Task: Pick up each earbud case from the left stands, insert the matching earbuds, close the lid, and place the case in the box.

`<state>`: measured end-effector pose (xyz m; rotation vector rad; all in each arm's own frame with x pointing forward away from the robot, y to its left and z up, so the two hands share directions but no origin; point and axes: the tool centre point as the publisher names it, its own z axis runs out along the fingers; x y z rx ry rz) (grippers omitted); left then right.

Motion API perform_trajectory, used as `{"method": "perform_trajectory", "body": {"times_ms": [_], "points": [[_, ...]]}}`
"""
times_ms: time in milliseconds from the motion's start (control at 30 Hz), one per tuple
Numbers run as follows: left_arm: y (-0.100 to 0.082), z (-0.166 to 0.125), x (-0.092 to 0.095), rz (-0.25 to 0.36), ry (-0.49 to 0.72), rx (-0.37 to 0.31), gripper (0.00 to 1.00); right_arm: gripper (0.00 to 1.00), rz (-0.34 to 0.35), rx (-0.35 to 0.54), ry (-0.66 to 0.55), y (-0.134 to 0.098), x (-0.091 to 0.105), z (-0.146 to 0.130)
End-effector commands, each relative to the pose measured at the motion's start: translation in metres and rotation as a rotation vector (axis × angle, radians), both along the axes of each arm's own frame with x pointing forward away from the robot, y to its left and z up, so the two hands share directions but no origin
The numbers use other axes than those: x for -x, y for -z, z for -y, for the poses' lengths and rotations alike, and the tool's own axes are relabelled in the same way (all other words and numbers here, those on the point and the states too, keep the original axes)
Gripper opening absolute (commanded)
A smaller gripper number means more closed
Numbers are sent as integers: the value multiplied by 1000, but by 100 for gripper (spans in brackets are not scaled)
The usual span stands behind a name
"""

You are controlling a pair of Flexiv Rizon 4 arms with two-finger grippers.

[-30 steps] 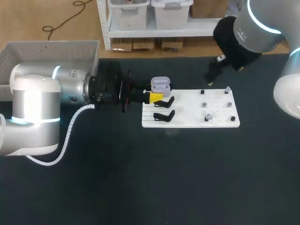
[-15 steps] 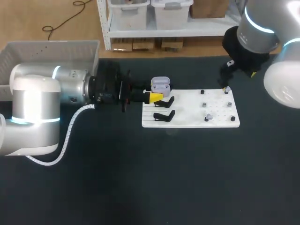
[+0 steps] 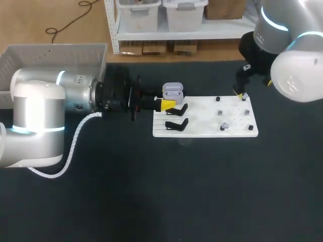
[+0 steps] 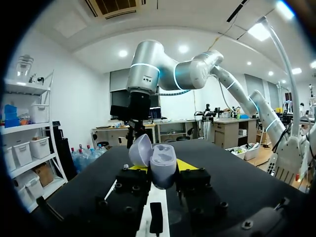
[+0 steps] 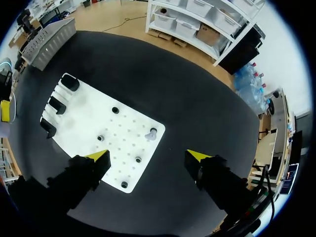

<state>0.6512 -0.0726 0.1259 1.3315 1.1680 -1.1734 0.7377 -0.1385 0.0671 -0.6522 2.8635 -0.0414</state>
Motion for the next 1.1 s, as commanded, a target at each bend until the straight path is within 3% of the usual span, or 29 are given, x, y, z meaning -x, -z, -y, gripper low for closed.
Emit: {"method": "perform_trajectory", "body": {"times_ms": [33, 533, 1100], "points": [[1, 0, 2, 3, -5, 1, 0, 100, 0, 0, 1, 0, 0, 0], [1, 0, 2, 3, -5, 1, 0, 100, 19, 23, -15, 6, -3, 3], [1, 0, 2, 3, -5, 1, 0, 100, -25, 98, -52, 35, -25, 1]]}}
